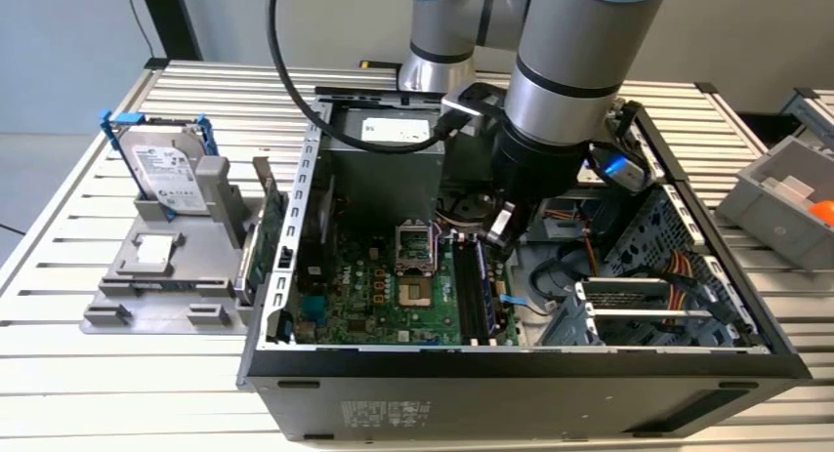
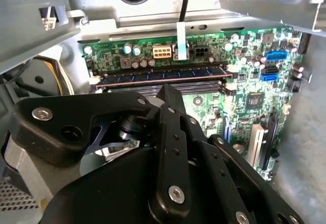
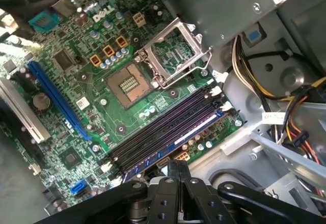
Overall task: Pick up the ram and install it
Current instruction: 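Press down the ram until it locks into place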
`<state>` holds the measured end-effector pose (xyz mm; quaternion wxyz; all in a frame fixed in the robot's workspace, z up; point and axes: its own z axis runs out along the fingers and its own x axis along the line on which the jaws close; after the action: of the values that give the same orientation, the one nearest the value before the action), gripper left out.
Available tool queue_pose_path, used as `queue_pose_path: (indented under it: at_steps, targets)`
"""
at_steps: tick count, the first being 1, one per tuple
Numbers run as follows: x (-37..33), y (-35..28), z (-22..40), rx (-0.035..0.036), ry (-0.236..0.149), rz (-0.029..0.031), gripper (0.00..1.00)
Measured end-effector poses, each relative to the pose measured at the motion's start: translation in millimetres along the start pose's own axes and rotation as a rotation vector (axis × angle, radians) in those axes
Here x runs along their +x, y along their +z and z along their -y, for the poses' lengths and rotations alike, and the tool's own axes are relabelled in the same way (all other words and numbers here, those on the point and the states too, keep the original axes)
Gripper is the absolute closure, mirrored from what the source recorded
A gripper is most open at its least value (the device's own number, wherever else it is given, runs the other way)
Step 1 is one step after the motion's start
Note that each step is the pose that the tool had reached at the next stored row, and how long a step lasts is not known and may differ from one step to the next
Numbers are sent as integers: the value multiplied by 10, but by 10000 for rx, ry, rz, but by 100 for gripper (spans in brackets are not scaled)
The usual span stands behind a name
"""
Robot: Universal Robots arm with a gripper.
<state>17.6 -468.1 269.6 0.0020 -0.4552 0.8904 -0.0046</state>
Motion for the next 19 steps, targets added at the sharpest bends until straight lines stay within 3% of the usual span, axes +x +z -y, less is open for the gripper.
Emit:
queue_pose_path:
  at_steps: [11, 19]
  targets:
    - [0, 0, 0, 1, -1489, 15, 100]
    - [0, 0, 0, 2, -2367, 24, 100]
